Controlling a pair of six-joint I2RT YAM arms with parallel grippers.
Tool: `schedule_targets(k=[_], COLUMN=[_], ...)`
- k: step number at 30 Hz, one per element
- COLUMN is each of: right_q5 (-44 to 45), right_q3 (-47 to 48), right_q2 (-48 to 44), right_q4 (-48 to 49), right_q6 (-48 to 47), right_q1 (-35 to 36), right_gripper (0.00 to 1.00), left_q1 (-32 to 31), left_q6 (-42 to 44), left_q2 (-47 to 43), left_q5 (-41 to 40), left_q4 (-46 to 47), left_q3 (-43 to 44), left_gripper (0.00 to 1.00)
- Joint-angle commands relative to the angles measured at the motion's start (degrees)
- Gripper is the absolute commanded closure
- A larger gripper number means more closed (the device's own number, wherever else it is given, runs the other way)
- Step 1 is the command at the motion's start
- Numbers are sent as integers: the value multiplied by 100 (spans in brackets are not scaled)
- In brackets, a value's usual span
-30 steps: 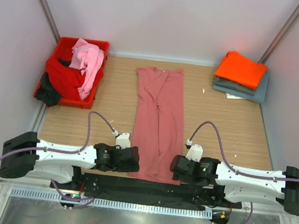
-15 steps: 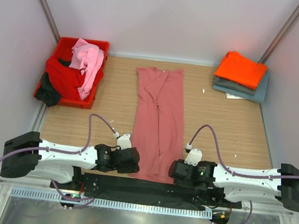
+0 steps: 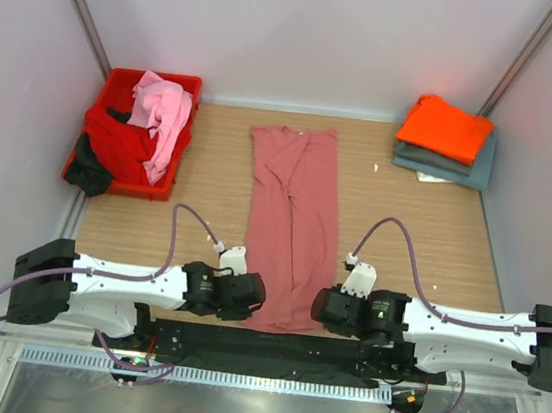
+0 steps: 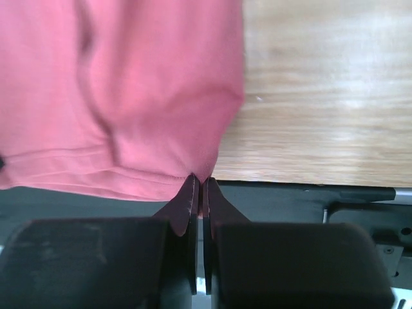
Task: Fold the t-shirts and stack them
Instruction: Fold the tshirt
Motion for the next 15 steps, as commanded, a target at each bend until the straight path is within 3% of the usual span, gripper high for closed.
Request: schedule_targets(k=[1, 6, 10, 15], right_q5=[971, 1033, 1024, 989], right_q3=[907, 1411, 1964, 2631], right_q2=[-7, 90, 292, 792], right_q4=[-563, -372, -177, 182], right_q6=[-325, -1318, -2459, -3287], right_q1=[-102, -883, -1796, -2457], right_gripper=[99, 99, 99, 99], left_q1=[-28, 235, 919, 1641], left_q6=[182, 551, 1243, 1974], left_q2=[-128, -242, -401, -130], left_q5=[-438, -781, -676, -615], left_q4=[-1126, -1707, -1691, -1629], left_q3=[651, 1302, 1609, 2049], left_gripper=[100, 100, 100, 100])
